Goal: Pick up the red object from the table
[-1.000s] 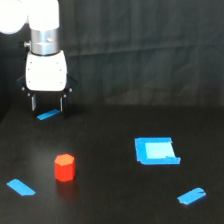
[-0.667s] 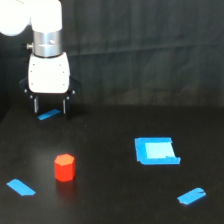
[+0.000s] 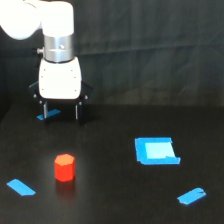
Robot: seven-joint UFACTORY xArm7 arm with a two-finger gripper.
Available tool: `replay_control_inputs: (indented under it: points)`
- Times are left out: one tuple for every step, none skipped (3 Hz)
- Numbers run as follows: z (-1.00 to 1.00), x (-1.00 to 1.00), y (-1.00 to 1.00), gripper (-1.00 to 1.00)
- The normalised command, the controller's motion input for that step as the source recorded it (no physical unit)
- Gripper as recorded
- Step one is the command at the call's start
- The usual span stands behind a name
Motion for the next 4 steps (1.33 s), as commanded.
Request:
replay_control_inputs:
  points:
    - [0.05,0.44,-0.78,1.0]
    - [0.01,0.41,-0.87,0.95]
    - [0.14,0.2,-0.94,1.0]
    - [0.15,0.18,-0.94,1.0]
